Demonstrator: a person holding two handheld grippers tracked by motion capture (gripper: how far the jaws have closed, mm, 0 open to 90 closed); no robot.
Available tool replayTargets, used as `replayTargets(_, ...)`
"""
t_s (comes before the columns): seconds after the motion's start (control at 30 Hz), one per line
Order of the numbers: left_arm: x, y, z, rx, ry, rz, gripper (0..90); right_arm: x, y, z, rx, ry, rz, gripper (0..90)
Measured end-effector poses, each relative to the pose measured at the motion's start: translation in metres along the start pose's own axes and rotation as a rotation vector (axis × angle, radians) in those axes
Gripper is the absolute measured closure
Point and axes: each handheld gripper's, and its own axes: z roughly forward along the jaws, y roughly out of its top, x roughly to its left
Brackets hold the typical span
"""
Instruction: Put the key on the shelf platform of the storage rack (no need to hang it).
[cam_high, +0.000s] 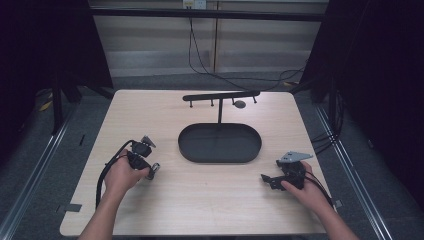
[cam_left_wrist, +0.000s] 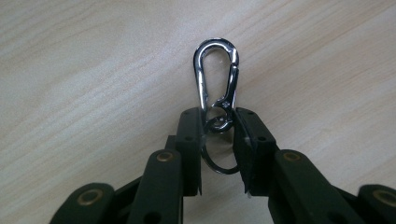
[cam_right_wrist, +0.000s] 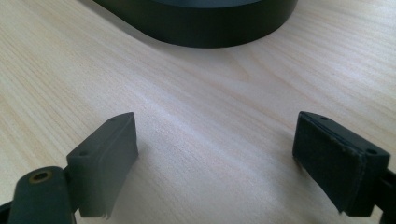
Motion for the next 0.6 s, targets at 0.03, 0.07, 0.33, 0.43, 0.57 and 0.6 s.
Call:
replayTargets(0.03, 0.0, 0.0, -0.002, -0.003, -0.001, 0.008, 72.4, 0.0, 0.0, 0.0, 0.0, 0.0, 0.0, 13.4)
replayTargets(0.07, 0.0, 0.0, -0.002, -0.003, -0.001, 0.008, 72.5, 0.0, 0.0, 0.0, 0.0, 0.0, 0.0, 13.4)
replayTargets(0.33, -0.001, 0.002, -0.015, -0.003, -0.02, 0.014, 72.5, 0.0, 0.0, 0.0, 0.0, 0.0, 0.0, 13.4)
replayTargets(0.43, -0.002, 0.004, -0.019, 0.004, -0.024, 0.016, 72.6, 0.0, 0.0, 0.0, 0.0, 0.0, -0.001, 13.4)
replayTargets(0.57, -0.004, 0.006, -0.027, 0.014, -0.024, 0.023, 72.6, 0.0, 0.0, 0.0, 0.0, 0.0, 0.0, 13.4)
replayTargets(0.6, -0.005, 0.007, -0.029, 0.016, -0.023, 0.022, 72.6, 0.0, 0.0, 0.0, 0.0, 0.0, -0.001, 13.4)
